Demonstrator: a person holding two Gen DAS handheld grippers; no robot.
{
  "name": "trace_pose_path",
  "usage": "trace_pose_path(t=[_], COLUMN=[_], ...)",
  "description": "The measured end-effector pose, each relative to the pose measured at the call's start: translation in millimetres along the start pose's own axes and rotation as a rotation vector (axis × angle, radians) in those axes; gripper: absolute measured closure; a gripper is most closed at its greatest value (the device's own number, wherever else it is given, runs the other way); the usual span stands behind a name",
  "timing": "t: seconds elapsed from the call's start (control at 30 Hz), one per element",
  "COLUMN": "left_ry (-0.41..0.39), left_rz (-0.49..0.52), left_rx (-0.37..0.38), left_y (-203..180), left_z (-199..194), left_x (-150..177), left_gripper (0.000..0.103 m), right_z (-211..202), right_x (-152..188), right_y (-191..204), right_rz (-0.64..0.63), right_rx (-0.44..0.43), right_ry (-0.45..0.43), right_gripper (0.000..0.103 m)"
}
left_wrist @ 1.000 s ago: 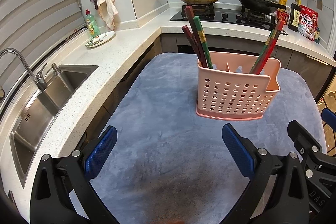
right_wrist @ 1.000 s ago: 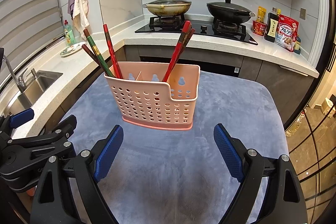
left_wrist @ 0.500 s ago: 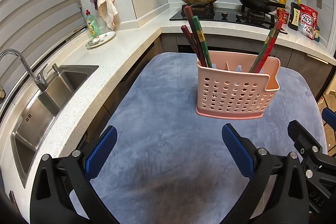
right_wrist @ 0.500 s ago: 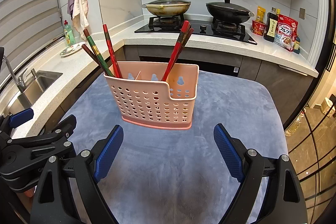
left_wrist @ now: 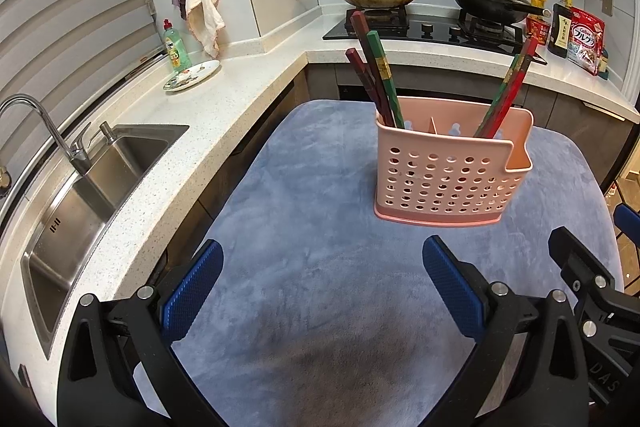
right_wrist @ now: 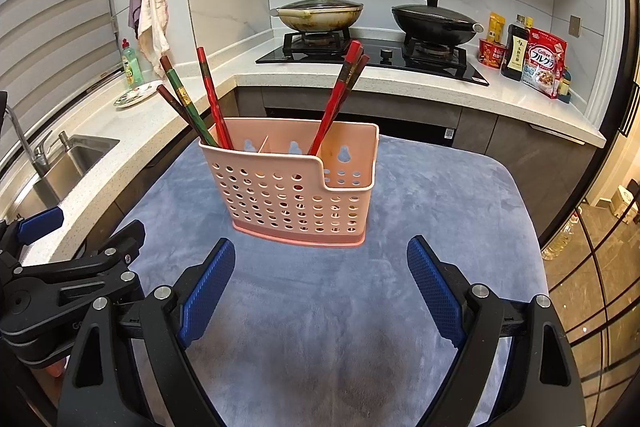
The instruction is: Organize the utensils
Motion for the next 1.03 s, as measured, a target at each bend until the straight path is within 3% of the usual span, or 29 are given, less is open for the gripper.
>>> trace_pose_path(t=[1.03], left_ry=[0.012], left_rz=[-0.006], left_rx=[-0.004], left_y=[2.2], left_z=[2.9], left_x=[2.6], left_gripper=[0.008], right_z=[0.7], right_x=[-0.8], right_y=[-0.4], right_rz=[-0.007], right_rx=[0.010], right_ry=[-0.002], right_gripper=[0.019])
Point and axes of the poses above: each gripper's, at about its wrist camera, not at the fingertips, and z roughly the way its jaws point, y to its left, x to its underside, the point moved 4 cm from there along z, roughly the way its jaws point, and after that the axes turned 2 degrees about -z, right-handed, at the moved point
